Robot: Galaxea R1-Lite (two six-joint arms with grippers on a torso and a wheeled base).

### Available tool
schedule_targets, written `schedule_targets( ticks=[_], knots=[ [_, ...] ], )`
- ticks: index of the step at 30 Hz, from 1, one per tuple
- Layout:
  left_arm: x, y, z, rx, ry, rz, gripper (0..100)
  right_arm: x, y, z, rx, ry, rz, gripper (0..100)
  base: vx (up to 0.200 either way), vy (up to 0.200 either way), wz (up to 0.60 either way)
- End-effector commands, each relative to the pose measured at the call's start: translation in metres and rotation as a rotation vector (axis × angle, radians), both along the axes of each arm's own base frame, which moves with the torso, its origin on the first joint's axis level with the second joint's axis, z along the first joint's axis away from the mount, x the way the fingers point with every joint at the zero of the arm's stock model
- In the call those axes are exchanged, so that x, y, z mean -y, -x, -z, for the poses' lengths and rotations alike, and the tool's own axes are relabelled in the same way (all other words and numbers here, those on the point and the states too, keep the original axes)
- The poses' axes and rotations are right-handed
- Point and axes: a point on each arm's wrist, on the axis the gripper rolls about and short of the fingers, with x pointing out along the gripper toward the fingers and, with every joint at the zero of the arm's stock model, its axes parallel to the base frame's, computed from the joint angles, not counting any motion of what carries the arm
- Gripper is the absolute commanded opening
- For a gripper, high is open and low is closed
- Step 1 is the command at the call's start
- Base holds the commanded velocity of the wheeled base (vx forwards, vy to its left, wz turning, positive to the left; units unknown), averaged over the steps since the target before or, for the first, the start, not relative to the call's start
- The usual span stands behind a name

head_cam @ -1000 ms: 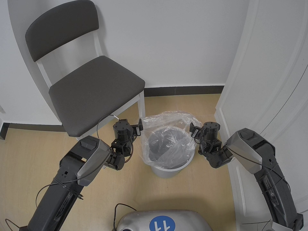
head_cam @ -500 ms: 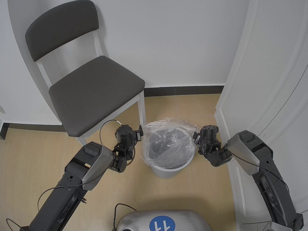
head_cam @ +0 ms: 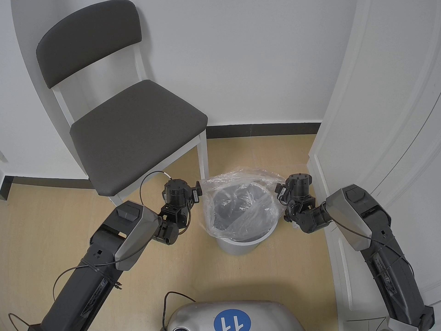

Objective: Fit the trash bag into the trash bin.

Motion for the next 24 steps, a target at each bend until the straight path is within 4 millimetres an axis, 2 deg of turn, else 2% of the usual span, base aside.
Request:
schedule_targets(
  ticks=[1,4,5,7,14,22,24],
  knots=[
    [0.005,0.000,-0.014,0.018,0.041,0.015,100,-0.004,-0.010,-0.018,0.073,-0.045,0.002,100,0.000,0.000,0.00],
    [0.007,0.000,-0.013,0.014,0.045,0.047,100,-0.005,-0.014,-0.020,0.100,-0.057,-0.005,100,0.000,0.000,0.00],
    [0.006,0.000,-0.012,0.001,0.046,0.069,100,-0.005,-0.014,-0.008,0.082,-0.052,-0.005,100,0.000,0.000,0.00],
    [0.004,0.000,-0.008,-0.017,0.044,0.087,100,-0.006,-0.013,0.001,0.065,-0.049,-0.019,100,0.000,0.000,0.00],
    [0.004,0.001,0.003,-0.029,0.044,0.114,100,-0.009,-0.012,0.009,0.043,-0.070,-0.100,100,0.000,0.000,0.00],
    [-0.009,-0.001,0.015,-0.064,0.026,0.096,100,-0.005,-0.011,0.021,0.013,-0.055,-0.107,100,0.000,0.000,0.00],
    [-0.013,-0.002,0.019,-0.099,0.017,0.086,100,-0.003,-0.009,0.028,-0.064,-0.019,-0.096,100,0.000,0.000,0.00]
  ],
)
